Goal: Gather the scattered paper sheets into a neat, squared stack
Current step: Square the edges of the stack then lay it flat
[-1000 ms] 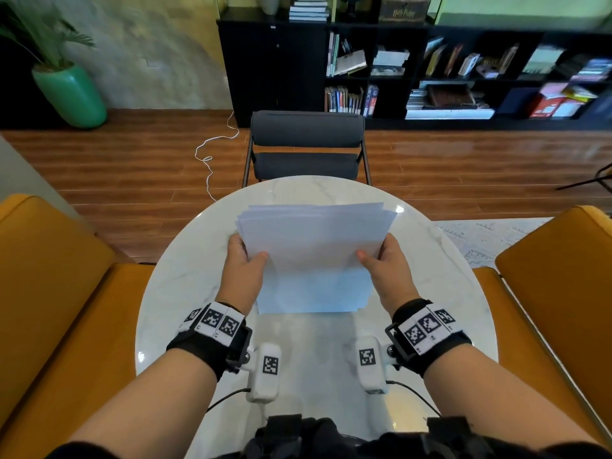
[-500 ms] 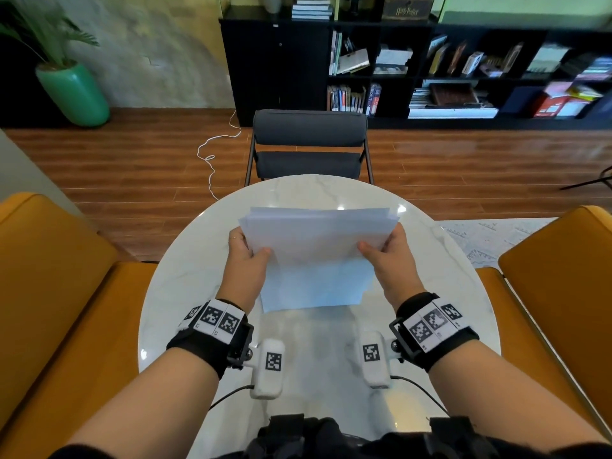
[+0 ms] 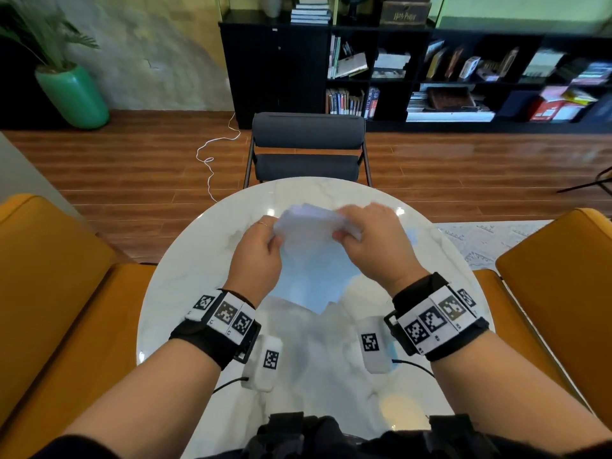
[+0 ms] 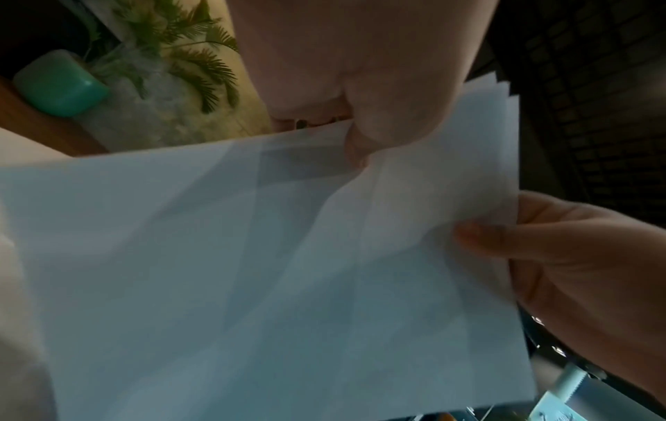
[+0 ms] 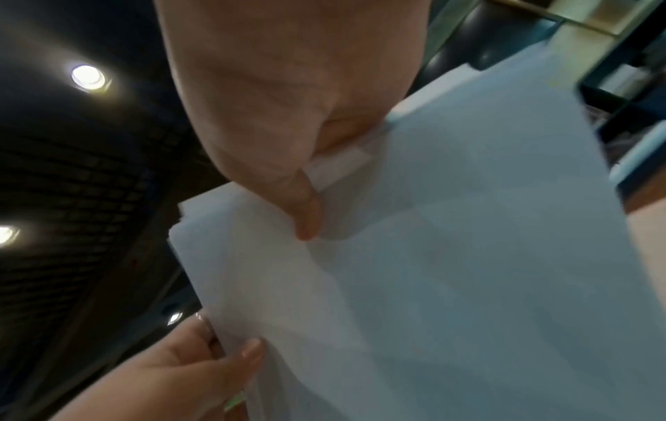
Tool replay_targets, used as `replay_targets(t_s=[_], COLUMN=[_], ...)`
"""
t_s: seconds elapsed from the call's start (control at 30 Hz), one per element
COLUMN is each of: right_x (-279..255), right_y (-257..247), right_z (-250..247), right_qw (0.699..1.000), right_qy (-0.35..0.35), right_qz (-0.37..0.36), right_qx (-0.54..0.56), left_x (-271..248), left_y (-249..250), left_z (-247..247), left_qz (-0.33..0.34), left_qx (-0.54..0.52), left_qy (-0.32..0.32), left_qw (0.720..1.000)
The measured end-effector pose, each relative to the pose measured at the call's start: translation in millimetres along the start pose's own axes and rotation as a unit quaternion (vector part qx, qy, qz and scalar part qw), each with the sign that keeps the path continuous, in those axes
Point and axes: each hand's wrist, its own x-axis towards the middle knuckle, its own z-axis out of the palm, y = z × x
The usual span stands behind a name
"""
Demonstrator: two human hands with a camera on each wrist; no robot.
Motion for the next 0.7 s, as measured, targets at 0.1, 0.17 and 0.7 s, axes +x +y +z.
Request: replay_targets(t_s=[0.1, 0.17, 0.7], right_x=[-2, -6, -28], right_y=[5, 18, 62], right_z=[-2, -2, 29], right_qw=[0.984, 0.952, 0.843], right_qy=[-0.011, 0.023, 0.091], right_qz=[0.102, 0.175, 0.273], right_qx=[0.145, 0.249, 0.454], left_x=[3, 3, -11], left_y=[-6, -19, -39], left_z=[-5, -10, -21], left_qz=[0.029, -0.012, -0.198], left_qx=[0.029, 0.05, -0.229], left_qy=[0.011, 0.054, 0.06], left_qw=[0.999, 0.997, 0.951])
